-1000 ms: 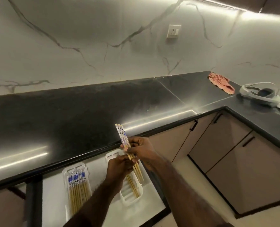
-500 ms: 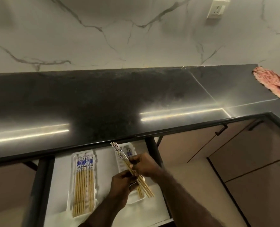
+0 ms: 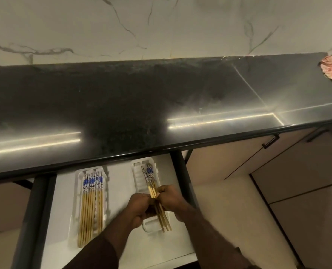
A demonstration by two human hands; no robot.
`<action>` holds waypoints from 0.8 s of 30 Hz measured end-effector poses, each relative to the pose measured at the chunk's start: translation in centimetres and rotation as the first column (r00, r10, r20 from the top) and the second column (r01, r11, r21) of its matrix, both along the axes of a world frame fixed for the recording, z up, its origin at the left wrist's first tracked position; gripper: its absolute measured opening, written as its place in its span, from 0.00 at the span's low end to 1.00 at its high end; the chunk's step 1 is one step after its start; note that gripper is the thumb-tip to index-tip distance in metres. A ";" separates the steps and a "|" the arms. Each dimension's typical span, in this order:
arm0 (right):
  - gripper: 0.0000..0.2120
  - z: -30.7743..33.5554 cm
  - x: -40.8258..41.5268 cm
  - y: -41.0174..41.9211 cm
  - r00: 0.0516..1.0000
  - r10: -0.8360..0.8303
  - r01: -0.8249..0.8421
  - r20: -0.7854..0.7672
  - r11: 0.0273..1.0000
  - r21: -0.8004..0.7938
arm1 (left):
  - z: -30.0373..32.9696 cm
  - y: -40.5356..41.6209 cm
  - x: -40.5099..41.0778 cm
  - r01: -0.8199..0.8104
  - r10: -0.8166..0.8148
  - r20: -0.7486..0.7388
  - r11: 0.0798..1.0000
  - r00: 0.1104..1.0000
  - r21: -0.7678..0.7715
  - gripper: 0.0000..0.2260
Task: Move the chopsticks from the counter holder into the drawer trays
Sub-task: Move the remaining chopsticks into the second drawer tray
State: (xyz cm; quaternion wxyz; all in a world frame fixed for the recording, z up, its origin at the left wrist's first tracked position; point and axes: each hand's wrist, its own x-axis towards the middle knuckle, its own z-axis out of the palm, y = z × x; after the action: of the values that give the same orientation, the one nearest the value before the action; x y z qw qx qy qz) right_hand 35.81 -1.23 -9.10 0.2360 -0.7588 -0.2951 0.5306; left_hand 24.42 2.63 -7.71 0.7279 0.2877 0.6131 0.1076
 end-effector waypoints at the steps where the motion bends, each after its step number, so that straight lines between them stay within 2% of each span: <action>1: 0.12 -0.2 0.0 0.2 1.000 -0.001 0.001 0.007 1.000 0.002 | -0.2 0.4 0.3 0.003 -0.003 -0.013 1.000 1.000 0.002 0.09; 14: 0.18 -2.4 -1.4 1.5 1.000 0.005 -0.004 0.004 0.998 -0.068 | -4.0 1.7 3.3 -0.048 0.056 -0.267 0.998 0.962 0.036 0.05; 18: 0.18 -2.5 -1.4 1.5 1.000 0.006 -0.004 0.023 0.997 -0.079 | -4.9 1.4 3.8 -0.148 0.143 -0.258 0.989 0.956 0.002 0.08; 21: 0.17 -2.8 -1.3 1.5 1.000 0.010 -0.007 0.027 0.996 -0.085 | -4.7 1.0 4.1 -0.220 0.220 -0.247 0.975 0.944 0.029 0.04; 24: 0.17 -2.9 -1.1 1.5 0.999 0.011 -0.008 0.035 0.996 -0.090 | -4.8 0.7 4.3 -0.275 0.277 -0.219 0.961 0.936 0.040 0.05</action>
State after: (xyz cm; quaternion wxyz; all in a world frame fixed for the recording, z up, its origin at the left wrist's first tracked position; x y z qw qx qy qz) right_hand 34.68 0.29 -12.05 0.1938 -0.7765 -0.2784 0.5310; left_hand 28.75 3.28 -12.48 0.6313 0.2121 0.7243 0.1785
